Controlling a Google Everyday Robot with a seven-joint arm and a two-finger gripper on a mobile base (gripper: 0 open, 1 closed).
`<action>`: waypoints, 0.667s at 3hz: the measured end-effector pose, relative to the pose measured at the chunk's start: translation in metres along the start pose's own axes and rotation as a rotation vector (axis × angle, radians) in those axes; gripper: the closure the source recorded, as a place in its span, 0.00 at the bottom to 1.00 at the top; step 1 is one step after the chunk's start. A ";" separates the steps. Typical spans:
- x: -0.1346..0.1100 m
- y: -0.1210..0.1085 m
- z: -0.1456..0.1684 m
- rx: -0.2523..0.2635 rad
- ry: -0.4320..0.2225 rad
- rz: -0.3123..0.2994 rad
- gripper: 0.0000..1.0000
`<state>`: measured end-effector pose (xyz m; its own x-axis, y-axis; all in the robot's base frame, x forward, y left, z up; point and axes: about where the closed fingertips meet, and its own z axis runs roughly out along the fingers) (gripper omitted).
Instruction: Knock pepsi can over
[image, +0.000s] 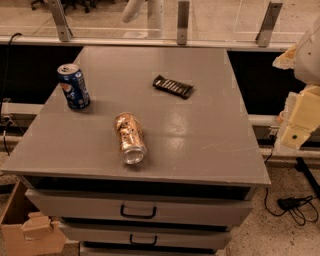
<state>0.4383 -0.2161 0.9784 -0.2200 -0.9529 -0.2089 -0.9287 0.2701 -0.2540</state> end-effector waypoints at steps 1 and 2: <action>0.000 0.000 0.000 0.000 0.000 0.000 0.00; -0.004 -0.009 0.007 0.005 -0.025 -0.006 0.00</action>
Offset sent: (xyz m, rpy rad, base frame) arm 0.0255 0.0041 -0.0142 0.0473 -0.0067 0.0258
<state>0.4492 -0.2137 0.9748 -0.2072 -0.9507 -0.2308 -0.9284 0.2655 -0.2601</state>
